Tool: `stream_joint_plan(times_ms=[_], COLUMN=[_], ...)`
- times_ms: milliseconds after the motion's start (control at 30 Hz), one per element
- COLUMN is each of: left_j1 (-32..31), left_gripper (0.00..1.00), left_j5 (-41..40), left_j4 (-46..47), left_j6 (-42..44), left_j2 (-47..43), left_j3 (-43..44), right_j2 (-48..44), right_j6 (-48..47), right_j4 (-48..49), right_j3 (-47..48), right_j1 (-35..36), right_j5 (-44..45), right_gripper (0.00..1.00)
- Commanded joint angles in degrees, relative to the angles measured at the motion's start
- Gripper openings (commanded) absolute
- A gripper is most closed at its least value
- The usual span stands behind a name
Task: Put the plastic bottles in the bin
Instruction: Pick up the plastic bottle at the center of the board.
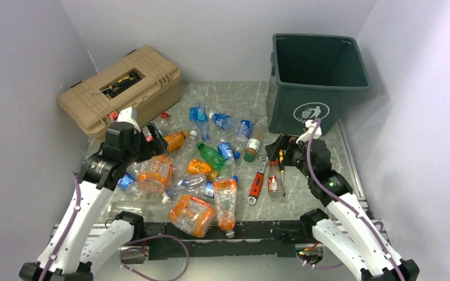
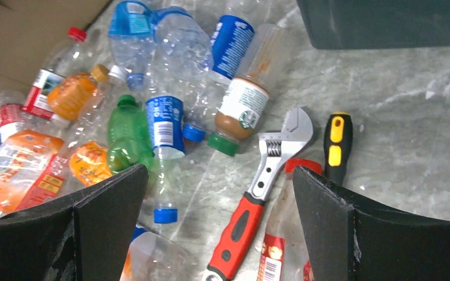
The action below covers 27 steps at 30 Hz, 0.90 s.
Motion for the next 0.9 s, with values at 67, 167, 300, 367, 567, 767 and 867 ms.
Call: stream_joint_plan(times_ms=[67,167,300,367,567,767,867], left_j1=[0.2,0.1,0.2,0.1,0.1,0.2,0.2], left_gripper=[1.00,0.99,1.00,0.99,0.99,0.98,0.98], left_j5=[2.7,4.1,5.5,5.4,4.4,4.8,5.1], left_j4=[6.1,7.1,8.2,8.0,7.5,6.4,6.5], left_j6=[2.3,2.5,2.9,2.9,2.0,1.2,0.9], left_j2=[-5.8,-7.4,-9.3,-10.0,-10.1,-6.9,-6.8], left_j3=[-1.9,-2.4,-3.2,-3.5,-3.9,-2.8,-3.3], right_j2=[2.7,5.4,8.0,8.1,14.8,22.5,25.9], right_j6=[0.4,2.1,9.5,12.1,12.4,10.8,11.0], right_j4=[-5.2,-7.5,-9.1,-8.0,-10.8,-13.1,-13.8], right_j3=[2.1,2.7,0.4,-1.9,-2.0,-0.2,1.0], right_j1=[0.2,0.2,0.1,0.2,2.1,5.3,6.6], right_j5=[7.4,10.6,11.9,9.9,8.7,11.1,12.6], right_gripper=[0.99,0.98,0.91,0.87,0.79,0.73,0.71])
